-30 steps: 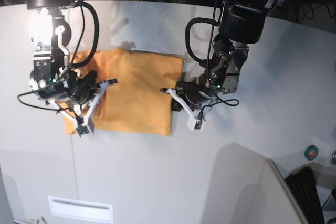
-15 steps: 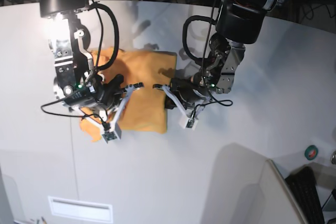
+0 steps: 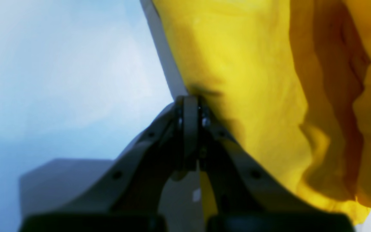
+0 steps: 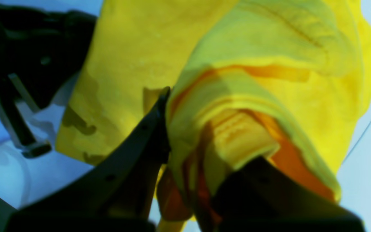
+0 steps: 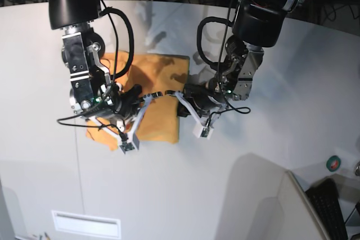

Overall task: Layout the t-shirt on the table in an organized manner, then fold the t-shirt properly
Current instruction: 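Grasp the shirt end with the right gripper and fold it toward the left gripper, then release the shirt with the left gripper and lift it away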

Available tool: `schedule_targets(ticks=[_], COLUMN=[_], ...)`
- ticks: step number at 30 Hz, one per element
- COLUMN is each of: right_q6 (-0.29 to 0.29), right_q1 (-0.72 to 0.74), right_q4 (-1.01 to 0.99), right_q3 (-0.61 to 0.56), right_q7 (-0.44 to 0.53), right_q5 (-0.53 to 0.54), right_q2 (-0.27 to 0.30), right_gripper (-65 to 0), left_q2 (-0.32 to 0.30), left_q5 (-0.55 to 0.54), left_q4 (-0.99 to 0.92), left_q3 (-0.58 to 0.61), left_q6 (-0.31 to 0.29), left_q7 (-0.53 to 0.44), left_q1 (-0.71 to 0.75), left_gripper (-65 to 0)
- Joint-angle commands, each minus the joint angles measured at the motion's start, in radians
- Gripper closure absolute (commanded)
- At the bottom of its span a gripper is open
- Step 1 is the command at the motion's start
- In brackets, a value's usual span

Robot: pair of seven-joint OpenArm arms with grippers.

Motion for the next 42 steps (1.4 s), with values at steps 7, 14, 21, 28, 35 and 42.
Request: schedule_targets(ticks=[7, 14, 21, 28, 35, 42], right_q6=[0.002, -0.046, -0.050, -0.050, -0.050, -0.050], right_q1=[-0.018, 0.010, 0.025, 0.030, 0.030, 0.028], right_q4=[0.020, 0.012, 0.000, -0.037, -0.038, -0.038], right_q3=[-0.038, -0.043, -0.043, -0.043, -0.041, -0.040], right_q7=[0.020, 0.026, 0.028, 0.028, 0.028, 0.028], right_q5=[0.010, 0.009, 0.009, 0.009, 0.009, 0.012], right_q2=[-0.040, -0.033, -0.035, -0.037, -0.038, -0.040], right_gripper=[0.0, 0.0, 0.0, 0.0, 0.0, 0.0], left_q2=[0.005, 0.005, 0.005, -0.001, -0.060, -0.198], left_q5=[-0.012, -0.012, -0.012, -0.013, -0.015, -0.016], left_q4=[0.015, 0.015, 0.015, 0.038, 0.158, 0.369], left_q3=[-0.002, -0.002, -0.002, -0.003, -0.003, -0.071], left_q6=[-0.008, -0.008, -0.008, -0.012, -0.012, -0.013], left_q7=[-0.016, -0.016, -0.016, -0.016, -0.007, 0.088], left_q1=[-0.021, -0.022, -0.022, -0.015, 0.047, 0.216], left_gripper=[0.0, 0.0, 0.0, 0.0, 0.0, 0.0])
